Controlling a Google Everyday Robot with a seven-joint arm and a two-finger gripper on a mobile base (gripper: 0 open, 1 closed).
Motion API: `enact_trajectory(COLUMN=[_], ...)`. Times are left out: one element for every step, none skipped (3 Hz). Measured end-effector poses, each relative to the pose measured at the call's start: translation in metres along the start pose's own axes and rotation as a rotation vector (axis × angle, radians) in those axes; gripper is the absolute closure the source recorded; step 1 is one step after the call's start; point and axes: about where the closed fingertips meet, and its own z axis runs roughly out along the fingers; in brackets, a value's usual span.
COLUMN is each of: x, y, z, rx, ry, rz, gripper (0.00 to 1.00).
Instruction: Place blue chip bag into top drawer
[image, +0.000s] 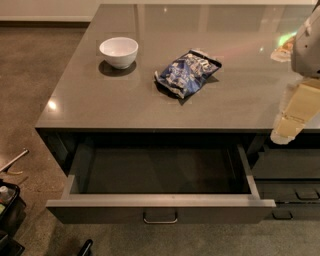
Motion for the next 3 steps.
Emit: enact_trajectory(x=[-0.001, -0.011, -0.031], y=[-0.004, -0.031, -0.078], z=[-0.002, -0.001, 0.011], rx=[0.009, 0.014, -0.001], ry=[-0.006, -0.036, -0.095], rz=[-0.002, -0.021, -0.039], gripper=[0.00, 0.00, 0.00])
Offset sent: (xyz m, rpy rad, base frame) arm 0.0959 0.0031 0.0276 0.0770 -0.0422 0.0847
